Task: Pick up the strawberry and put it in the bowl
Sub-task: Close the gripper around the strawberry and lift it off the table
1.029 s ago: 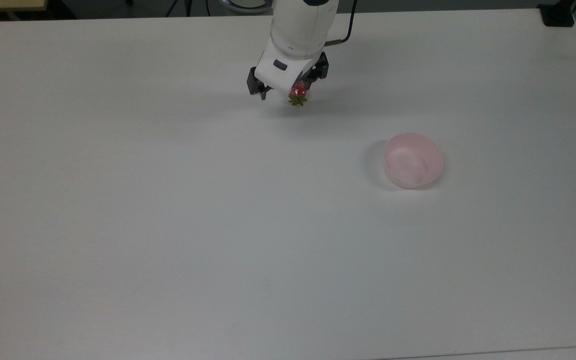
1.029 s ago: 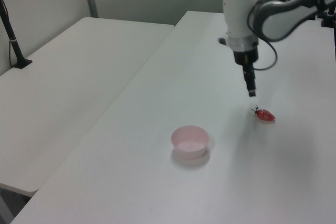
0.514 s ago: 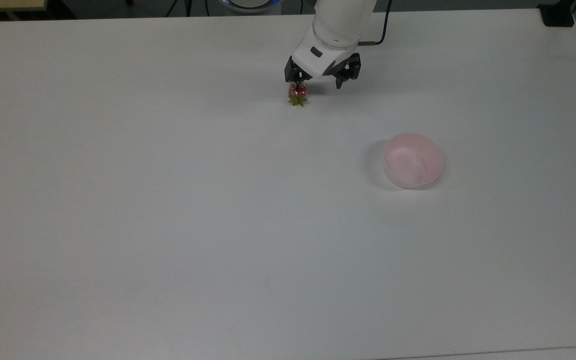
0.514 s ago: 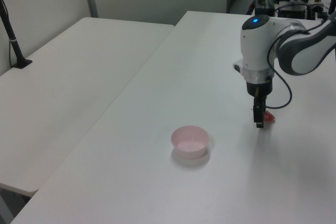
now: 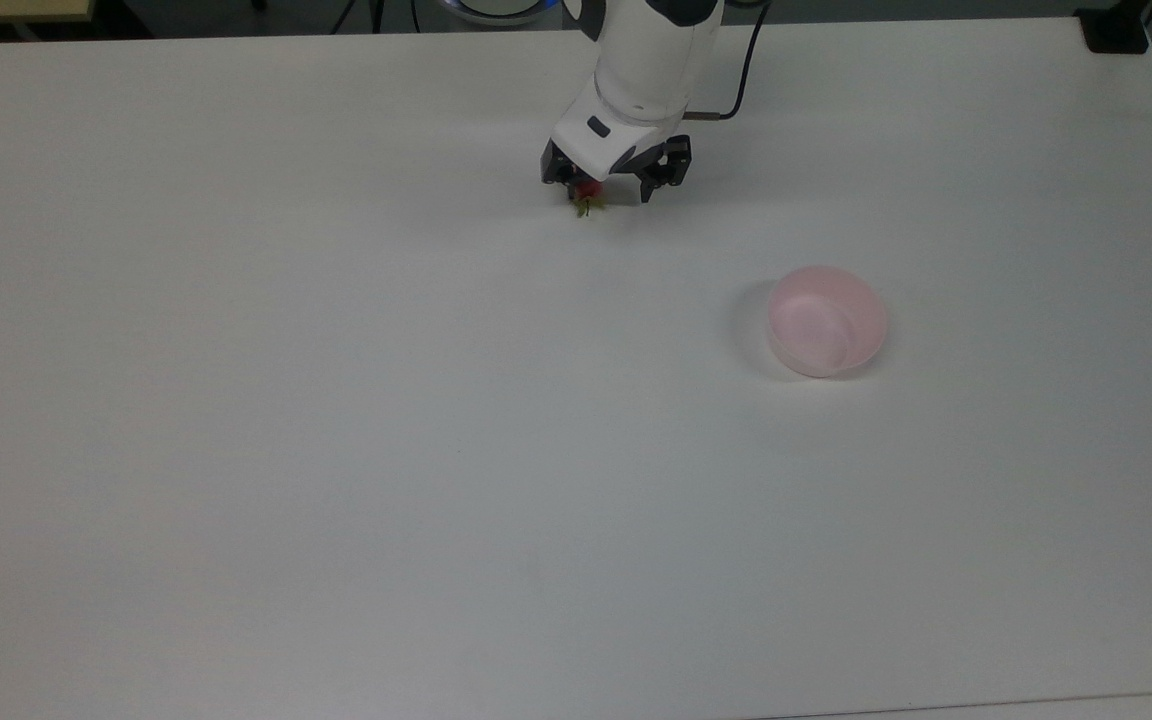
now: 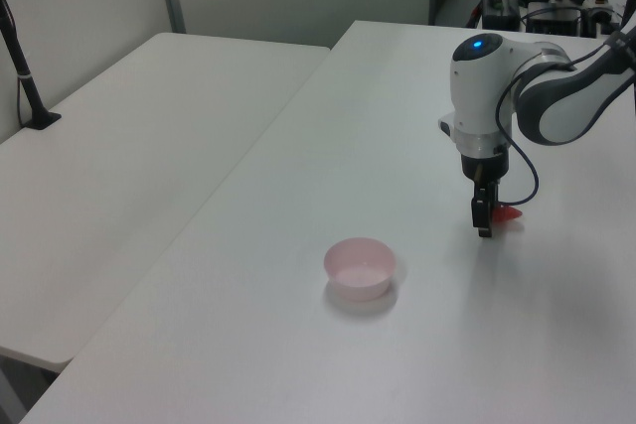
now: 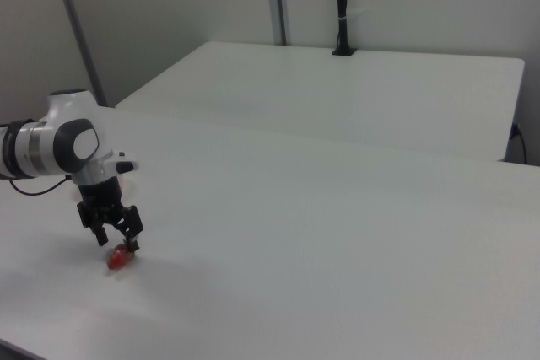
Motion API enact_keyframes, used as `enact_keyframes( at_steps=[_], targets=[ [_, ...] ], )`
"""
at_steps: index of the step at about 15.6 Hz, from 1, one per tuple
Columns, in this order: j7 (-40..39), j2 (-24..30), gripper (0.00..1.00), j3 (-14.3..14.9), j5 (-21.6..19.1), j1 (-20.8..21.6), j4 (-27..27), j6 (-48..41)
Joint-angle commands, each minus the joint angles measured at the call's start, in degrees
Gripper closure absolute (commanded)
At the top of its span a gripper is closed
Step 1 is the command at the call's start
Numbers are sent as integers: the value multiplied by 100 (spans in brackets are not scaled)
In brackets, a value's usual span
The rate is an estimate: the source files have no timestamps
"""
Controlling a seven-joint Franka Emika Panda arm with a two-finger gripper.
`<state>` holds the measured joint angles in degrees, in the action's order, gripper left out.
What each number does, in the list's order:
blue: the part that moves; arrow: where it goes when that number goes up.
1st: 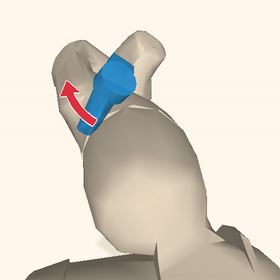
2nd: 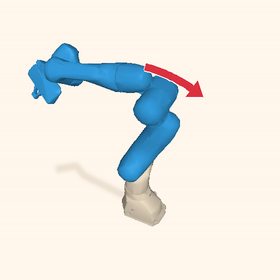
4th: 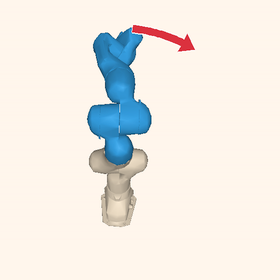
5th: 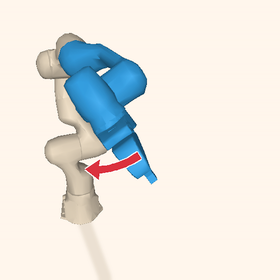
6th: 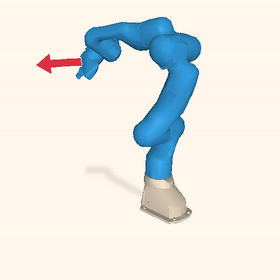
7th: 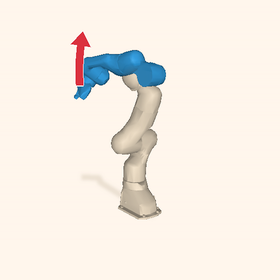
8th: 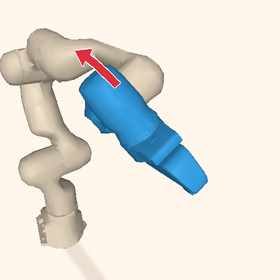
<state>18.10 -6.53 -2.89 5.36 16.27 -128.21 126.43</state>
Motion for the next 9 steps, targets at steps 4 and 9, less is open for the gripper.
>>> enact_keyframes(
  at_steps=[4, 9],
  targets=[
    [-632, 354, 0, -1, 80, -159, 253, -1129],
    [-772, 258, 0, 7, 132, -203, 174, -1076]
  ],
)
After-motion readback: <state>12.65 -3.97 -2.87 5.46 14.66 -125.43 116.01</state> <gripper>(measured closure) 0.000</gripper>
